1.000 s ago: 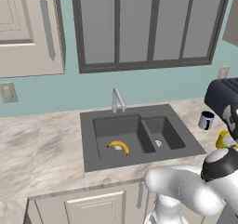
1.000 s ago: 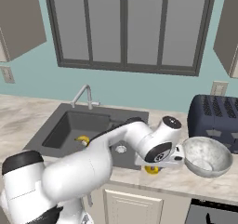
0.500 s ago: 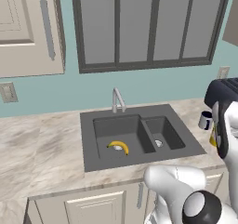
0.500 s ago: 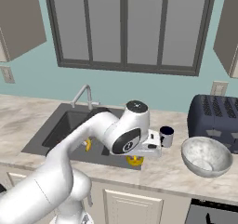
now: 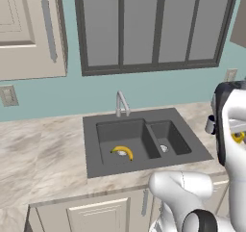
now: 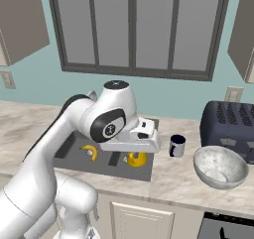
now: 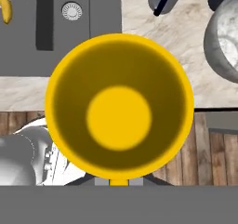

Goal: Clear the mugs and bowl far away from the sink.

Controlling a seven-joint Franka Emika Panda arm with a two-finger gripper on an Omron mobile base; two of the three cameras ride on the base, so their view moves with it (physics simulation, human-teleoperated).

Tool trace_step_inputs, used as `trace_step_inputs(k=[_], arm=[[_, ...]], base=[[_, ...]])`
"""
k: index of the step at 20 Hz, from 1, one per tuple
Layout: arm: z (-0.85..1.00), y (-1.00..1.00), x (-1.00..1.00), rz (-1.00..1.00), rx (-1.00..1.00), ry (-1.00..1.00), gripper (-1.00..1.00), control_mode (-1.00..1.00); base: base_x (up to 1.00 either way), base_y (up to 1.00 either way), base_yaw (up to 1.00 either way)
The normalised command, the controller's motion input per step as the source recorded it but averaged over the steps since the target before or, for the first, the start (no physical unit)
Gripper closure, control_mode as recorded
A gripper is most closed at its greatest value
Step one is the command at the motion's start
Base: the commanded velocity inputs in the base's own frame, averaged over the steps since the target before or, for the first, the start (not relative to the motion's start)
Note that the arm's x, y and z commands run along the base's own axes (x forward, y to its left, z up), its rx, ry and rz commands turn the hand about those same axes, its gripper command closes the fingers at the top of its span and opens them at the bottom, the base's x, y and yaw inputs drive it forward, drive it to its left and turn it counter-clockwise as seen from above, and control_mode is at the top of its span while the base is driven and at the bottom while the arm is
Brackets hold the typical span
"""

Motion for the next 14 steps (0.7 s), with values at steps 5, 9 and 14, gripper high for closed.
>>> trace_step_inputs(k=[5,9,14], arm=[[0.65,0.09,-0.1,0.0,0.0,0.12,1.0,-1.0],[0.31,0.06,-0.33,0.0,0.0,0.0,1.0,-1.0],[0.08,0.08,-0.28,-0.07,0.01,-0.02,1.0,-1.0]], base=[[0.0,0.0,0.0],[0.0,0.0,0.0],[0.0,0.0,0.0]])
